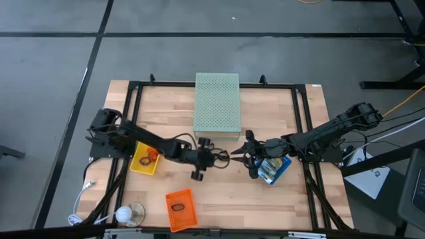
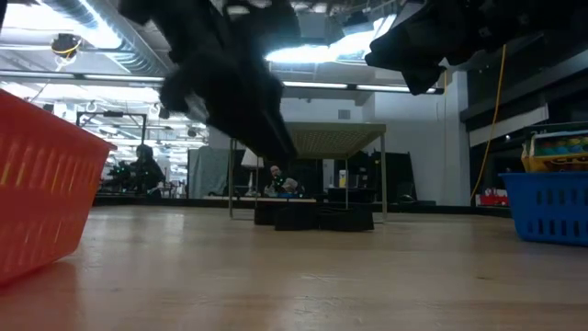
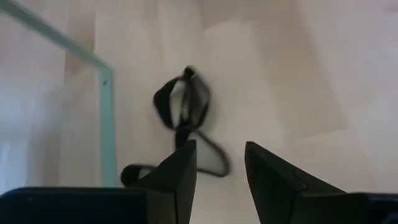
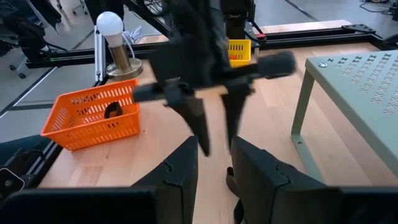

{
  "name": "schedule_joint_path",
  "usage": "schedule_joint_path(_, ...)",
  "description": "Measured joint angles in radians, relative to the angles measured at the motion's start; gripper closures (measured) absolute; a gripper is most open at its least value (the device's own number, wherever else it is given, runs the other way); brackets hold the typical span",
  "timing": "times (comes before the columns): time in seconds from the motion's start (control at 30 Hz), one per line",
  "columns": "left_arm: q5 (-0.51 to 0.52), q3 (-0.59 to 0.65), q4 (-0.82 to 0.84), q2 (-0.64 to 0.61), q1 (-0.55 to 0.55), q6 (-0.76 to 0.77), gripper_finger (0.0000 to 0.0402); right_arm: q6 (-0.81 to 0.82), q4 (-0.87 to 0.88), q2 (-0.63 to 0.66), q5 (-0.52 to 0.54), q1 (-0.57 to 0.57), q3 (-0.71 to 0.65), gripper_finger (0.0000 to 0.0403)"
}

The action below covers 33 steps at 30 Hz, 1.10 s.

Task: Pick & Place Office Desk Supplies
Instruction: Put the black rubber band into the orange bin

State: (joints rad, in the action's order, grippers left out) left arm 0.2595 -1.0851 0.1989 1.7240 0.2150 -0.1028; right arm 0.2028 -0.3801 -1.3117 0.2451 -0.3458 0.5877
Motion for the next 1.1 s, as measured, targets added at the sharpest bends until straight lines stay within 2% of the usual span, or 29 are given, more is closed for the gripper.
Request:
schedule_joint_path(0.17, 0.022, 0.000, 0.016, 0.033, -0.028, 0.012, 0.0277, 0.002, 0.000, 0.000, -0.003, -0.001, 0.000, 0.0305)
schedule_joint_path(0.3, 0.078, 0.000, 0.078, 0.055, -0.048, 0.051, 0.0279, 0.002, 0.000, 0.000, -0.002, -0.001, 0.000, 0.0305)
schedule_joint_path(0.5, 0.094, 0.000, 0.113, 0.078, -0.076, 0.080, 0.0277, 0.002, 0.001, 0.000, -0.002, -0.001, 0.000, 0.0305)
schedule_joint_path(1.1, 0.029, 0.000, 0.113, 0.116, -0.106, 0.085, 0.0292, 0.002, 0.004, 0.000, -0.002, -0.001, 0.000, 0.0305)
